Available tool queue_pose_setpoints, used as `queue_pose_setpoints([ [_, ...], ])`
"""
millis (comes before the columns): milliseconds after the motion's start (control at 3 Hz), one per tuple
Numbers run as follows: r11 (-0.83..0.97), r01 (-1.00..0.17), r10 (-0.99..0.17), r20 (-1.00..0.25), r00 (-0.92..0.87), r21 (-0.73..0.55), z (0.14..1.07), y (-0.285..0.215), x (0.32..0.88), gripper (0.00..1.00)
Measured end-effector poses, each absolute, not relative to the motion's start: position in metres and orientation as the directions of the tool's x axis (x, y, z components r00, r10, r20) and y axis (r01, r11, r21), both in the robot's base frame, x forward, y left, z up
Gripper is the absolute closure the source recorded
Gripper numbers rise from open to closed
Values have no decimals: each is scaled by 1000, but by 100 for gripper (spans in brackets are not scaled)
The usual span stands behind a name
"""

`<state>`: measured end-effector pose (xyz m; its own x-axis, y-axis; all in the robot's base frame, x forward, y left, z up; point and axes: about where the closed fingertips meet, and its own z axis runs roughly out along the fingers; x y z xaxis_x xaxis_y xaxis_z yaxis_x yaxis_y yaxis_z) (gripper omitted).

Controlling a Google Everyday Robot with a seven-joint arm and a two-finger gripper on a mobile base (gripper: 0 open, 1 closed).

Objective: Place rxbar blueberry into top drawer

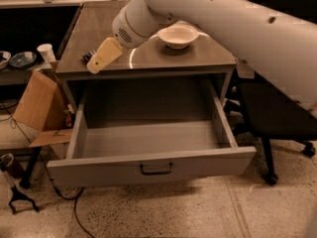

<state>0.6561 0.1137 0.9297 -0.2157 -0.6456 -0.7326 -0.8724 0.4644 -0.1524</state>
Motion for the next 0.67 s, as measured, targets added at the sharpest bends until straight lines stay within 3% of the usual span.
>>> queue_pose_setpoints([
  [333,500,-853,-623,-746,-237,-147,926,151,690,0],
  [667,500,-853,-623,-746,-237,-147,926,151,690,0],
])
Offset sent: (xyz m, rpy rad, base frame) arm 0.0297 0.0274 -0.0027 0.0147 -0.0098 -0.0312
